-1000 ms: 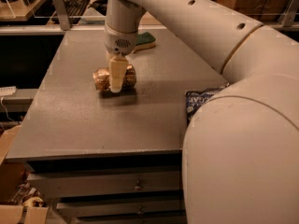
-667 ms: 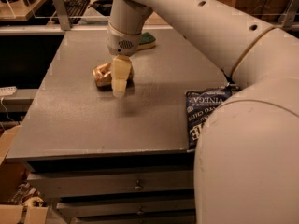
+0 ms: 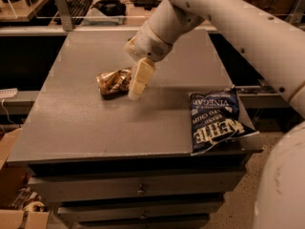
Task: Knock orange can over
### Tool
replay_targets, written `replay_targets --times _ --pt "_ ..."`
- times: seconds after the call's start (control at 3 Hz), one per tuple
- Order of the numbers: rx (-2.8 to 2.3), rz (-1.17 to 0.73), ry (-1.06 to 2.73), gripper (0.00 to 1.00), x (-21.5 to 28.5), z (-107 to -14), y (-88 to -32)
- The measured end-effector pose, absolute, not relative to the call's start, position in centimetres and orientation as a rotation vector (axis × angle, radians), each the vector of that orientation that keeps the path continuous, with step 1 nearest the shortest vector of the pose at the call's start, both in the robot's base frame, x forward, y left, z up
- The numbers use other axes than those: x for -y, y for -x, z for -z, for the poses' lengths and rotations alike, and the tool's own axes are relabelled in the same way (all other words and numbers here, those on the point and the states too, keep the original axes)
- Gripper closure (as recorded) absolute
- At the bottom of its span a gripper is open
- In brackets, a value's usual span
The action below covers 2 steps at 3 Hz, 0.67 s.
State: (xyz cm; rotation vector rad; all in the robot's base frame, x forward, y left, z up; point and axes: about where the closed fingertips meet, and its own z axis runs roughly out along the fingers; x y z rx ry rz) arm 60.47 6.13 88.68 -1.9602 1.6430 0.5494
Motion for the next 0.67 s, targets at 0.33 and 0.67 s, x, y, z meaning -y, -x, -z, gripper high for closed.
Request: replay_targets --times 0.33,0.67 --pt "-1.544 -0.609 1.772 0.00 -1.3 -91.5 -61.3" --pt "-1.450 -0.590 1.649 0.00 3.5 -95.1 -62.3"
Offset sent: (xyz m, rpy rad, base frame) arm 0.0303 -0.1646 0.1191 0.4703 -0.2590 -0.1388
